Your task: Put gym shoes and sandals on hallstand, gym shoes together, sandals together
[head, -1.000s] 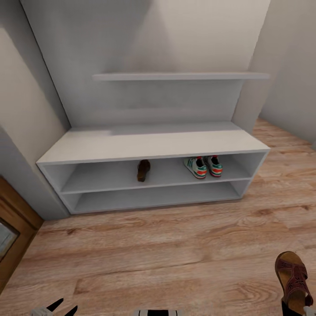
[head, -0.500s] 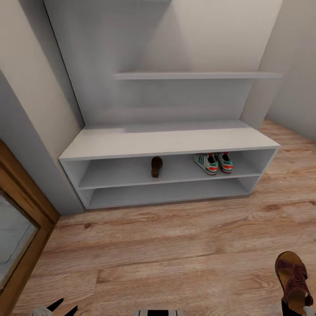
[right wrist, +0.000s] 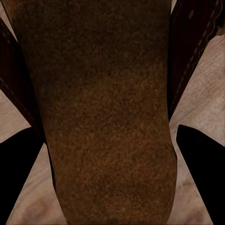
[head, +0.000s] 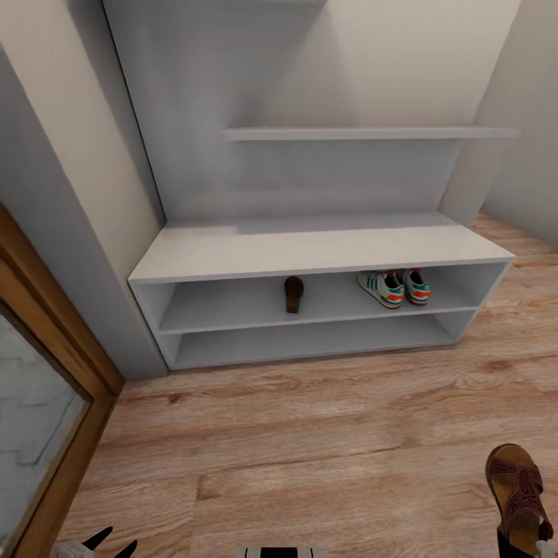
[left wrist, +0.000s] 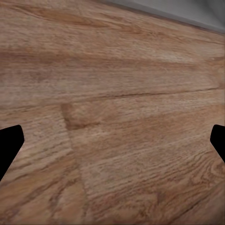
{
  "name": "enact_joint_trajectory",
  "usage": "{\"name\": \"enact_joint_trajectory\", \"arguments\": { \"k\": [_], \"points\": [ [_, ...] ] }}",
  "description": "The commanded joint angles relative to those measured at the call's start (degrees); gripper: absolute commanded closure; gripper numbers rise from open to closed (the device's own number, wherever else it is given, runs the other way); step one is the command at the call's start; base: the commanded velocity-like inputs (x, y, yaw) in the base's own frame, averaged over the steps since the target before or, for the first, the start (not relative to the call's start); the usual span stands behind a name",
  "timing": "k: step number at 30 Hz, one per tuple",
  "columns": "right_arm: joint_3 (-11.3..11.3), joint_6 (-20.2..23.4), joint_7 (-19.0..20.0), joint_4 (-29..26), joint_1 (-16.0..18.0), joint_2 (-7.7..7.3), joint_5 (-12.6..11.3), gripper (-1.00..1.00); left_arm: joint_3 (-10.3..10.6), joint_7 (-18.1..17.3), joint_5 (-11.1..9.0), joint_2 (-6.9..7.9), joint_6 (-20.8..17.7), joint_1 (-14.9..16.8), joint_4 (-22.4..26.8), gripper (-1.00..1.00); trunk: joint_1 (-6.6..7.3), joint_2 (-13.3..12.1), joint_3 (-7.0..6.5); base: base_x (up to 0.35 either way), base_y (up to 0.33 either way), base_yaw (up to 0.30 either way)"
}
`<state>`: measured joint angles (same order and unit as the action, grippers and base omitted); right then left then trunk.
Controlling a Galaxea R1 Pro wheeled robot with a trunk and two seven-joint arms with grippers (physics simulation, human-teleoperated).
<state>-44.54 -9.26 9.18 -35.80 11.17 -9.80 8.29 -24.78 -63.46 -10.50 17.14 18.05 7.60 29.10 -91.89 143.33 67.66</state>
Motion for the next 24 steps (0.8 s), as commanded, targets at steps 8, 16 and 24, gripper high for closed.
{"name": "enact_joint_trajectory", "arguments": {
  "k": [8, 16, 24],
  "points": [
    [-0.5, -0.2, 0.5, 0.0, 0.1, 0.04, 0.6, 1.00, 0.0, -0.1, 0.0, 0.00, 0.3, 0.0, -0.1, -1.00, 0.01, 0.0, 0.04, 0.000, 0.025, 0.000],
    [-0.4, -0.2, 0.5, 0.0, 0.1, 0.04, 0.6, 1.00, -0.1, -0.2, 0.0, 0.00, 0.3, 0.0, -0.1, -1.00, 0.01, 0.0, 0.04, -0.032, 0.026, 0.000],
    [-0.4, -0.2, 0.5, 0.0, 0.1, 0.04, 0.6, 1.00, -0.1, -0.3, 0.0, 0.00, 0.3, 0.0, -0.1, -1.00, 0.01, 0.0, 0.04, -0.192, 0.175, 0.000]
  ]
}}
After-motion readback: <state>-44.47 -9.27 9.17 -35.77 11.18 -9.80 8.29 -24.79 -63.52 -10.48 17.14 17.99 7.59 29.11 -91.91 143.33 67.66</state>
